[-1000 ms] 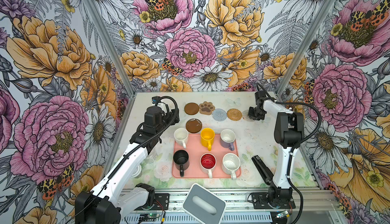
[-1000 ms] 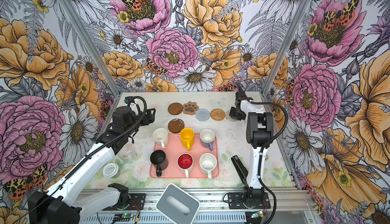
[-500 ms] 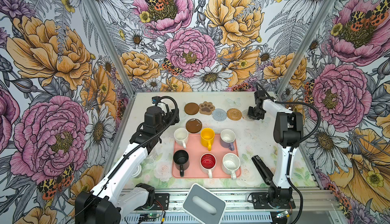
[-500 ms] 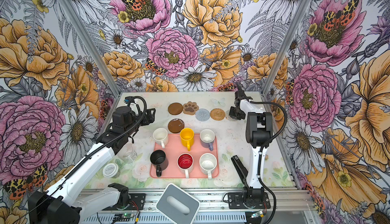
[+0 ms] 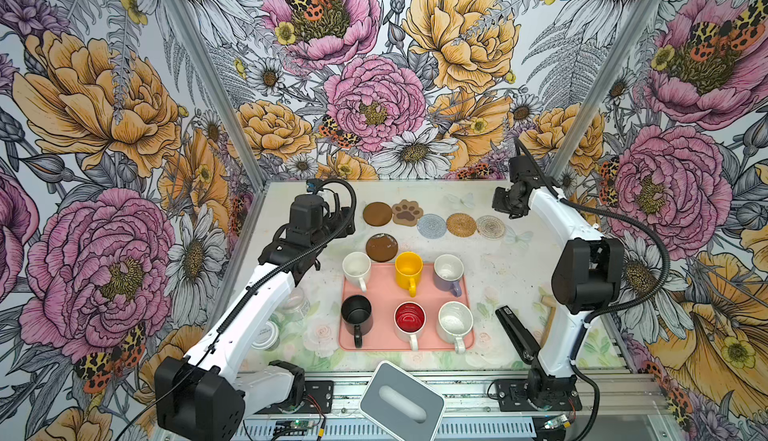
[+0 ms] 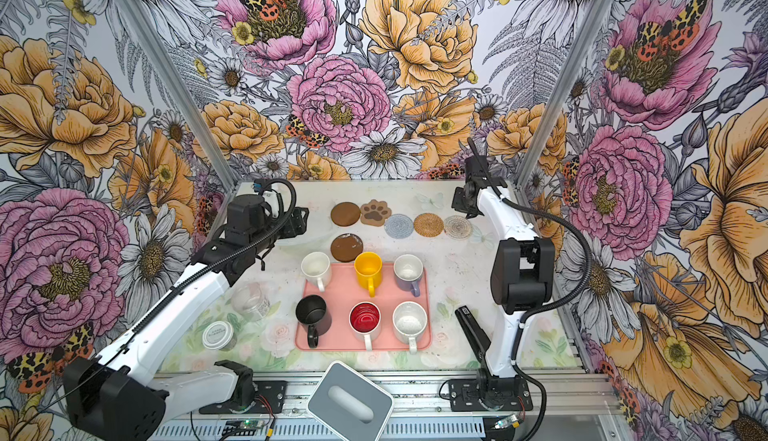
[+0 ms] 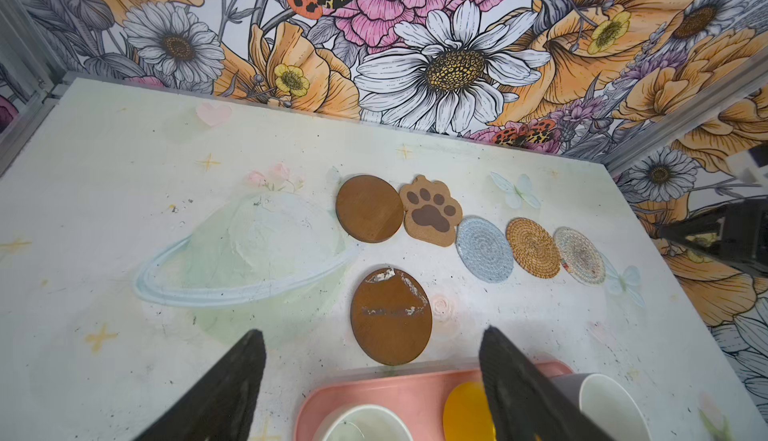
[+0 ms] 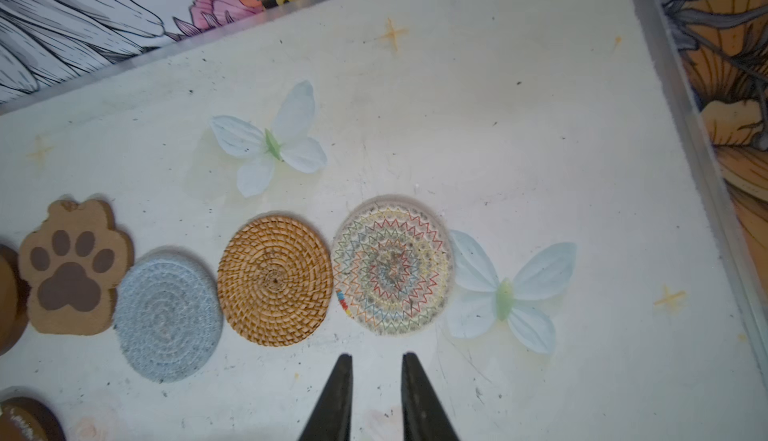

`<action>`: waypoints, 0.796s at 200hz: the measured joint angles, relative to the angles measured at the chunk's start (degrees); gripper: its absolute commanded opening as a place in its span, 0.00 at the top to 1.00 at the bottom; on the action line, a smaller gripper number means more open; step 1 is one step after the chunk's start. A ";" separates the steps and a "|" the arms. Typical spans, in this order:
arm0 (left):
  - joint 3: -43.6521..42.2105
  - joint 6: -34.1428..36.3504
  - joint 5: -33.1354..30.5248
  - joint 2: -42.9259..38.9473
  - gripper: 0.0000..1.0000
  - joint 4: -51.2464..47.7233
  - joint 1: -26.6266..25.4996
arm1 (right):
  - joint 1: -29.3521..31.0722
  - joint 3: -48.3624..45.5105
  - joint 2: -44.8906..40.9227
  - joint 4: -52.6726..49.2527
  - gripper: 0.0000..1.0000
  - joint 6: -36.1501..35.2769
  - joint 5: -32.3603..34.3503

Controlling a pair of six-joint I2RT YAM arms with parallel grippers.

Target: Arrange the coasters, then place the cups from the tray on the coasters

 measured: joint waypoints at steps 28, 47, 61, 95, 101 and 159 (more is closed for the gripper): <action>9.25 3.34 0.46 8.55 0.18 -4.52 -2.29 | 4.24 -4.24 -7.37 3.58 0.74 2.23 0.61; 15.78 5.14 1.79 15.76 0.18 -7.37 -3.37 | 7.50 -11.10 -12.87 7.37 0.74 5.01 0.59; 21.35 6.23 2.62 22.05 0.18 -10.38 -4.11 | 9.88 -16.76 -16.85 10.14 0.72 7.43 0.63; 33.42 7.89 3.17 36.30 0.18 -18.14 -6.03 | 15.21 -24.46 -23.12 14.36 0.71 12.92 1.77; 34.86 8.11 3.13 38.42 0.17 -19.32 -6.51 | 15.89 -25.11 -23.85 15.08 0.71 13.60 2.23; 38.93 8.66 3.04 49.37 0.16 -26.82 -10.73 | 18.34 -33.66 -33.46 21.35 0.71 20.06 5.75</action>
